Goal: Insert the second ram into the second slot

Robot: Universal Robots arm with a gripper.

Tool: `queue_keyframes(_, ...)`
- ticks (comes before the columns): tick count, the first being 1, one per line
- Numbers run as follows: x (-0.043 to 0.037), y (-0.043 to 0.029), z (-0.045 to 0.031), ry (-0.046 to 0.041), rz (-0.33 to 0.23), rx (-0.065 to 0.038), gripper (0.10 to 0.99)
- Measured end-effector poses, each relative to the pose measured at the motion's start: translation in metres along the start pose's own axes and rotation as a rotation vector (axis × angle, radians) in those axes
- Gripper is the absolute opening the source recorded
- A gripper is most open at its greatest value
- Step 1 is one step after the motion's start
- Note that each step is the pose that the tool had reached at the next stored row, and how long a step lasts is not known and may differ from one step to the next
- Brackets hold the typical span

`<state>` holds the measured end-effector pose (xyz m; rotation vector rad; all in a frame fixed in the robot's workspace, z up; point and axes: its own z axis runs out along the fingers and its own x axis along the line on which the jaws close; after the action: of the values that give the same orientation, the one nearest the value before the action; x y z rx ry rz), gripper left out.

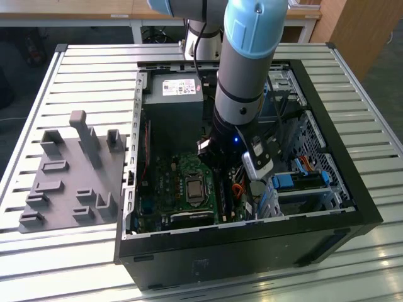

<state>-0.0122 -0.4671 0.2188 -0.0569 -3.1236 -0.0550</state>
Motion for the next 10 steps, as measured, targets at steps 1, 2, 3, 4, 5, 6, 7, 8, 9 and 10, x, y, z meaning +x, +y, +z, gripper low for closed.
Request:
queue_keyframes(1,0.0001,0.0000,0.0003,0.0005,0.000,0.000,0.137)
queue_keyframes(2,0.0001,-0.0001,0.0005,0.0010,0.000,0.000,0.137)
queue_keyframes(3,0.0001,-0.0001,0.0007,0.0014,0.000,0.000,0.137)
queue_keyframes(4,0.0001,-0.0002,0.0010,0.0020,0.000,0.000,0.137)
queue_keyframes(5,0.0001,-0.0002,0.0013,0.0026,0.000,0.000,0.137)
queue_keyframes(6,0.0001,-0.0003,0.0015,0.0031,0.000,0.001,0.137)
queue_keyframes(7,0.0001,-0.0003,0.0016,0.0034,0.000,0.001,0.137)
queue_keyframes(8,0.0001,-0.0003,0.0018,0.0034,0.000,0.000,0.137)
queue_keyframes(9,0.0001,-0.0003,0.0020,0.0035,0.000,0.000,0.137)
queue_keyframes(10,0.0001,-0.0003,0.0021,0.0035,0.000,0.000,0.137)
